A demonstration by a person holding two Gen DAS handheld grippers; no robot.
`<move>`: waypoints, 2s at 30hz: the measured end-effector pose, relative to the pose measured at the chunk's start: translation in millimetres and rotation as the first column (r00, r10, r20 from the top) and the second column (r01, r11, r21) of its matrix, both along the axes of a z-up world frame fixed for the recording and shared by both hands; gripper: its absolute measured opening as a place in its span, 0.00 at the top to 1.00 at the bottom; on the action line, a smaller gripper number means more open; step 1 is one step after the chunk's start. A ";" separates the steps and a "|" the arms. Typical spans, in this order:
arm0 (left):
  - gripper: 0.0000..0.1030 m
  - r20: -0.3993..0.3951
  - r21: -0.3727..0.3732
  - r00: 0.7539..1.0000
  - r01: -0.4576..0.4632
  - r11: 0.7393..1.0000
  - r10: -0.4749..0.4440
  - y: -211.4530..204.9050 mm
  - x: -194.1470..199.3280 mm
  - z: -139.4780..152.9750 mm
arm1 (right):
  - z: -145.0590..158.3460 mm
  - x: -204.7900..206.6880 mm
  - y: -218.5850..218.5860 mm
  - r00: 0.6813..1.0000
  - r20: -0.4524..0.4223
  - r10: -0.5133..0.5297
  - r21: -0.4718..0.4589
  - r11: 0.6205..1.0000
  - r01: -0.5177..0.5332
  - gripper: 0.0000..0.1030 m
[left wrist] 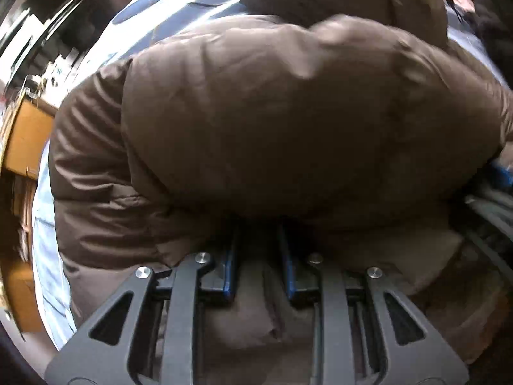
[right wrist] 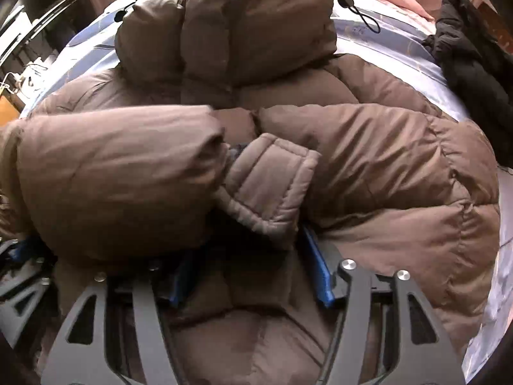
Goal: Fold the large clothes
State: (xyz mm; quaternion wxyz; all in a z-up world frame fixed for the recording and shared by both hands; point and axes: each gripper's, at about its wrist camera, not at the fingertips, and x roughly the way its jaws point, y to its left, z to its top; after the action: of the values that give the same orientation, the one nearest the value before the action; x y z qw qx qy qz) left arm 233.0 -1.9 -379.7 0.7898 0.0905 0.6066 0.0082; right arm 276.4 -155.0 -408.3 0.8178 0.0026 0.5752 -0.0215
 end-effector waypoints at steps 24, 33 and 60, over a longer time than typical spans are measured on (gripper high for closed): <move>0.54 -0.036 -0.242 0.973 -0.229 0.943 0.227 39.6 -17.3 61.3 | 130.9 92.8 -67.0 0.889 0.398 -0.228 0.137 0.972 0.189 0.17; 0.49 -0.017 -0.161 0.994 -0.107 0.981 0.105 1.0 -13.6 53.0 | 93.1 265.5 -67.2 0.963 0.206 -0.174 -0.274 0.934 0.227 0.17; 0.47 -0.178 -0.397 0.793 -0.600 0.695 0.583 147.0 -25.9 44.4 | 87.3 -127.5 -147.5 0.969 0.155 0.194 0.209 0.952 -0.224 0.93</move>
State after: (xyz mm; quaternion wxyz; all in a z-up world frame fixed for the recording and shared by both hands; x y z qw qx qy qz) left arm 207.1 145.1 -335.3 0.7327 -0.2871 0.6042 0.1246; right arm 148.9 -302.5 -320.9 0.8462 0.0356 0.5154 0.1308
